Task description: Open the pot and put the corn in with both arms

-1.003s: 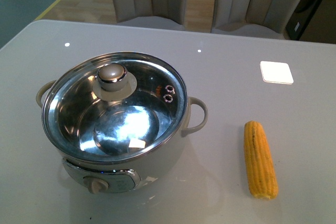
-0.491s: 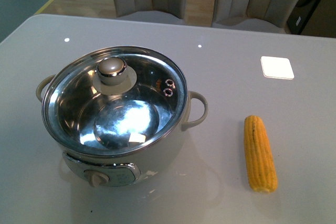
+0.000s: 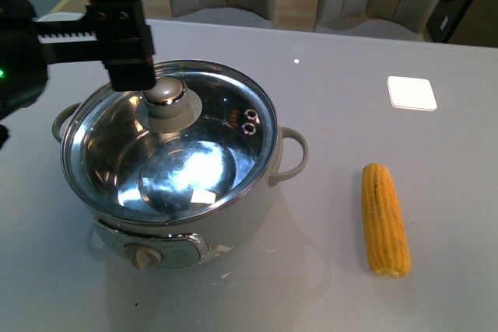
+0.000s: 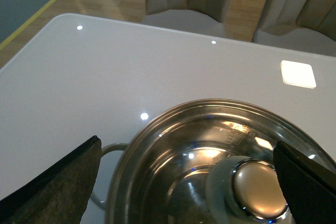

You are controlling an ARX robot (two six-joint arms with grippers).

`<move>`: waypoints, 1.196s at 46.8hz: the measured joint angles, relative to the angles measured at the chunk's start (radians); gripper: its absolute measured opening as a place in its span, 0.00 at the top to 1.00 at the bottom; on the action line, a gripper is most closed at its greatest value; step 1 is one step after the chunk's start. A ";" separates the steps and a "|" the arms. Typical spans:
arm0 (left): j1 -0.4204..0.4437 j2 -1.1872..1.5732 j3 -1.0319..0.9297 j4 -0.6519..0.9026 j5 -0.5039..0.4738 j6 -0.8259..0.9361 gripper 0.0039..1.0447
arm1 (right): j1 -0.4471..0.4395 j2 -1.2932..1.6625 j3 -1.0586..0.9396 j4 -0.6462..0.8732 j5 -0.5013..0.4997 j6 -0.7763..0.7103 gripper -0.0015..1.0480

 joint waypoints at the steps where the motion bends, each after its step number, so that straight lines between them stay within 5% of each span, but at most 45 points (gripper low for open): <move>1: -0.003 0.010 0.004 0.005 0.000 0.000 0.07 | 0.000 0.000 0.000 0.000 0.000 0.000 0.09; 50: -0.077 0.429 0.196 0.145 0.059 -0.002 0.07 | 0.000 0.000 0.000 0.000 0.000 0.000 0.09; 56: -0.078 0.430 0.198 0.145 0.057 -0.003 0.20 | 0.000 0.000 0.000 0.000 0.000 0.000 0.09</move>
